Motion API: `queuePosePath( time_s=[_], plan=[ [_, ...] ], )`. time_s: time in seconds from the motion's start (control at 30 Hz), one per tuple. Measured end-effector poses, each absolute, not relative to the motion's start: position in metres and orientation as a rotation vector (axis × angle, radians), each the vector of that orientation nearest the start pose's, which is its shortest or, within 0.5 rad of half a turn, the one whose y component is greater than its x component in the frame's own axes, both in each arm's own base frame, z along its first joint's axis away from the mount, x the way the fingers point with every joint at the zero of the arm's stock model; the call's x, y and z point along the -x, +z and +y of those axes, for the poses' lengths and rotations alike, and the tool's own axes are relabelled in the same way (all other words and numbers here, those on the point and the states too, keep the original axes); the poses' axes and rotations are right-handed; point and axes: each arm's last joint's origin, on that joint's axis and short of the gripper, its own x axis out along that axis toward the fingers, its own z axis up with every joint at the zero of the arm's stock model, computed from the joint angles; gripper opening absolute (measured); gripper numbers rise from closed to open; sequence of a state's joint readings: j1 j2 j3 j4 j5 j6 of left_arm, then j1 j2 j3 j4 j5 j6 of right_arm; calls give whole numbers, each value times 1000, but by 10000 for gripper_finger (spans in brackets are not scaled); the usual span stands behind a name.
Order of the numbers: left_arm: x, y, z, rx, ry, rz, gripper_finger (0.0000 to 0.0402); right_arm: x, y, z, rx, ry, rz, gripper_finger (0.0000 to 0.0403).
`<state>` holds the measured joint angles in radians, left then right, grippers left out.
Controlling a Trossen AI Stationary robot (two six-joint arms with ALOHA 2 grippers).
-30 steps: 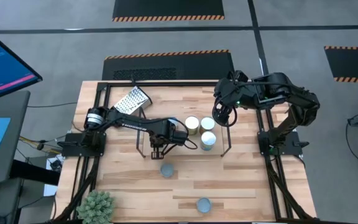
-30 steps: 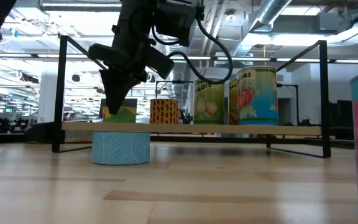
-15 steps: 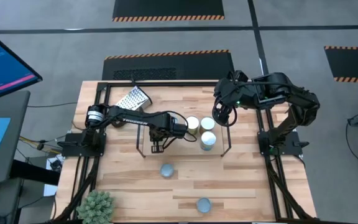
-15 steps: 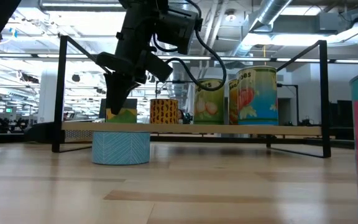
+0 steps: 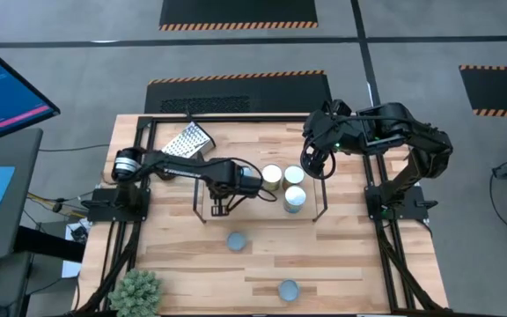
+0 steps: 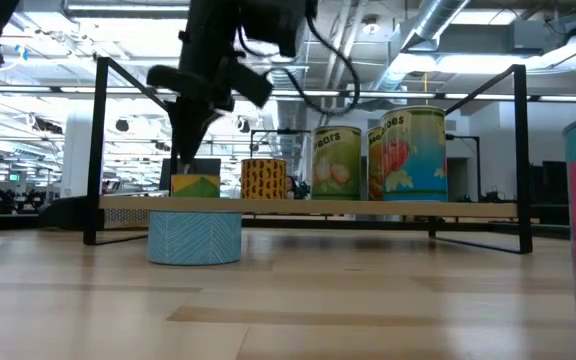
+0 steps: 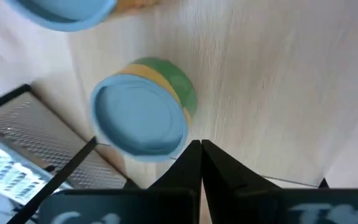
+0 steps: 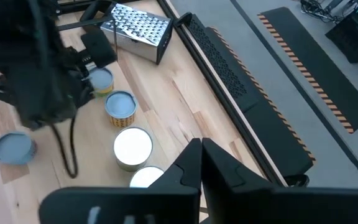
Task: Pick and place cans onto a shelf
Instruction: Put the canned salmon on the shelf
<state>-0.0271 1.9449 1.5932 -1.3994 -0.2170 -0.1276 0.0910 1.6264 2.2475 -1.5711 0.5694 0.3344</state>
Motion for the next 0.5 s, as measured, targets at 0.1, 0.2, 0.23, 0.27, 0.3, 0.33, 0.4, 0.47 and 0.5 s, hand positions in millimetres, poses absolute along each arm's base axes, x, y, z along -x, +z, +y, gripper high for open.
queuePosePath(
  time_s=[0.1, 0.2, 0.23, 0.27, 0.3, 0.33, 0.4, 0.47, 0.5],
  plan=[
    [-345, 238, -14, -157, 252, 1680, 0, -253, 484, 7, 5, -584, 817, 24],
    [-341, 246, -26, -220, 248, 1642, 0, -253, 483, 7, 1, -585, 816, 23],
    [-340, 250, -30, -243, 241, 1627, 0, -255, 483, 8, -8, -590, 816, 23],
    [-338, 254, -34, -261, 232, 1611, 0, -256, 482, 8, -19, -596, 815, 24],
    [-336, 258, -37, -270, 222, 1591, 0, -258, 481, 8, -30, -600, 816, 25],
    [-336, 260, -41, -268, 208, 1567, 0, -258, 480, 8, -42, -604, 815, 26],
    [-339, 263, -51, -231, 167, 1496, 0, -260, 479, 9, -60, -601, 818, 29],
    [-343, 263, -64, -208, 108, 1445, 0, -264, 476, 10, -80, -581, 832, 30],
    [-343, 264, -71, -214, 84, 1429, 0, -266, 475, 10, -90, -566, 844, 31]
  ],
)
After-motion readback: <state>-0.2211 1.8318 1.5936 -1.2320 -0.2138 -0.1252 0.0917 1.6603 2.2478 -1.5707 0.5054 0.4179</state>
